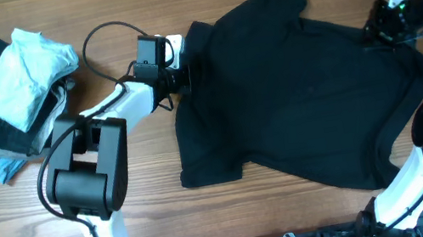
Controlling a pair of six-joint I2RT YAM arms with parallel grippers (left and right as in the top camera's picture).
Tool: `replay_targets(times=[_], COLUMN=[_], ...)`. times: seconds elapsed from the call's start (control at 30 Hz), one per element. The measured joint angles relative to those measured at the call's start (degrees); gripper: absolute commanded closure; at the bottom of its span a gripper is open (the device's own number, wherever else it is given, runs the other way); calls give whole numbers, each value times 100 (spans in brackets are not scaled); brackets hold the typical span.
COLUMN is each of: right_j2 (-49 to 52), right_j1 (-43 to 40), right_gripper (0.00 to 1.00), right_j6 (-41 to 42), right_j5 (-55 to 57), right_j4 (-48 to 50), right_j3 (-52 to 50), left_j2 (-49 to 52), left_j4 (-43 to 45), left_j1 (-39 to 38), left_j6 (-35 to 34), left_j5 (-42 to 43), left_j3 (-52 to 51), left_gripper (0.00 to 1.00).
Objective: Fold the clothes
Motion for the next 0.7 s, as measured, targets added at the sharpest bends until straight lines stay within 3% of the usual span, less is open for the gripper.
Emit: replay_targets(times=[0.13,0.27,0.3,0.33,0.37,0.47,0.53,0.6,0.67,0.7], right_j2=[0,-2,-13,-13,-24,-55,-48,-236,-339,-350], right_j1=[20,20,20,20,20,26,79,85,92,59], right_gripper=[63,63,67,79,84,85,96,96,96,96], right_j6=[11,782,1005,1213,1405,1598,1622,1829,2166,2280], right_j5=[157,898,1025,1102,1137,968,745,623,809,1043], right_j4=[4,74,197,332,739,1912,2702,3222,3447,3530], right_j3=[-17,-461,-651,-903,-1290,-2347,-3075,-3510,-3641,-3620], left_j2=[79,-20,-81,-140,-223,-643,-1071,-1628,-1738,-1735], left_j4=[-542,-1174,-1311,-1390,-1440,-1665,-1674,-1635,-1639,-1650], left_j1=[96,1325,1646,1836,1939,1722,1486,1263,1178,1139], left_j6=[-271,-702,-726,-726,-675,-446,-385,-345,-302,-315], left_j5=[-573,-1036,-1049,-1040,-975,-647,-560,-481,-442,-442], left_j3=[280,420,400,356,282,20,-13,-11,-9,-11], left_gripper=[96,96,96,96,92,77,71,53,28,25])
